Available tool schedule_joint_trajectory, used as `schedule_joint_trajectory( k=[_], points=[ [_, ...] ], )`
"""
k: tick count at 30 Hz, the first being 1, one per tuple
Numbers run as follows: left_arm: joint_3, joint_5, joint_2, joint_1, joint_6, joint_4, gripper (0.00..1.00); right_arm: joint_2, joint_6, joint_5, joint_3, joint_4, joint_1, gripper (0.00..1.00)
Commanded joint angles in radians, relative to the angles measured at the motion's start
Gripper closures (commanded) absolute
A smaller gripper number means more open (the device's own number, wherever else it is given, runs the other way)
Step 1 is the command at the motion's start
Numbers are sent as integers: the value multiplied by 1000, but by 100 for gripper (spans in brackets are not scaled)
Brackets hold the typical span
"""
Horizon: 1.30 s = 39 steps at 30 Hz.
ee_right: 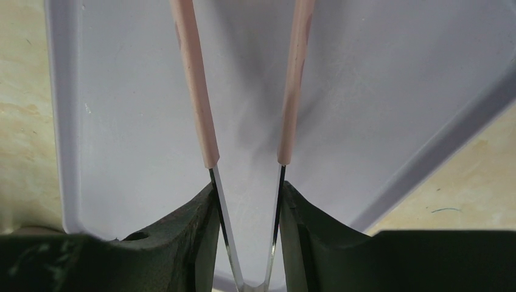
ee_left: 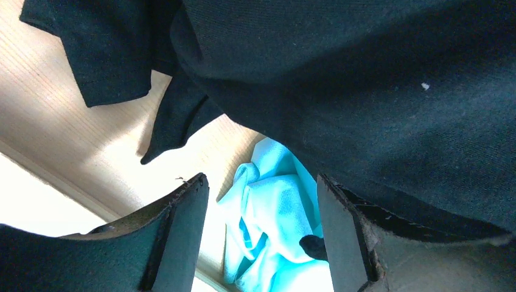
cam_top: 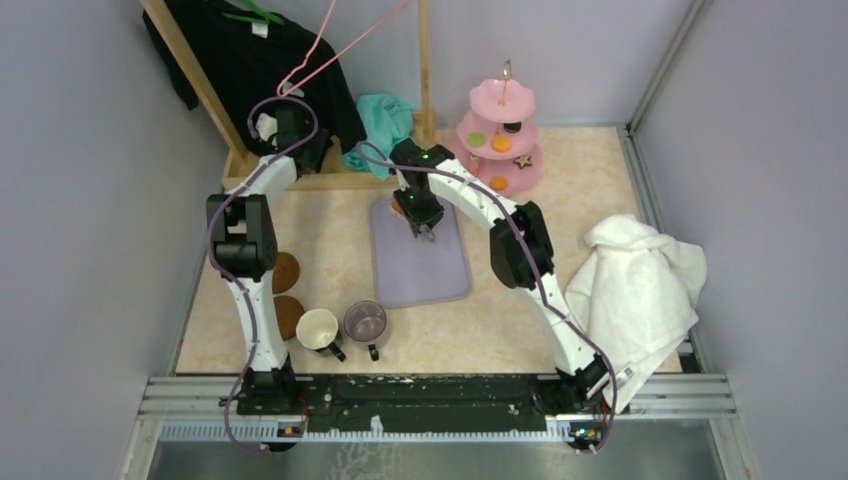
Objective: Serve the afternoon tea
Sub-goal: Pick up the desert from the tray.
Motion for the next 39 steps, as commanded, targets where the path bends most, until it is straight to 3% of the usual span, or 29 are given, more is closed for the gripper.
schedule_joint_trajectory(
  k=[1,15,28,39],
  points=[
    [19,8,17,8,-11,-2,29,28,15,11,59,4,13,62],
    [9,18,22,11,-22,8,29,55,14,20,88,2,12,61],
    [-3,22,16,15,-28,15,29,10,8,65,66,-8,18,85],
    [0,16,13,14,-23,15,29,-58,2,95,66,-3,24,87]
  ],
)
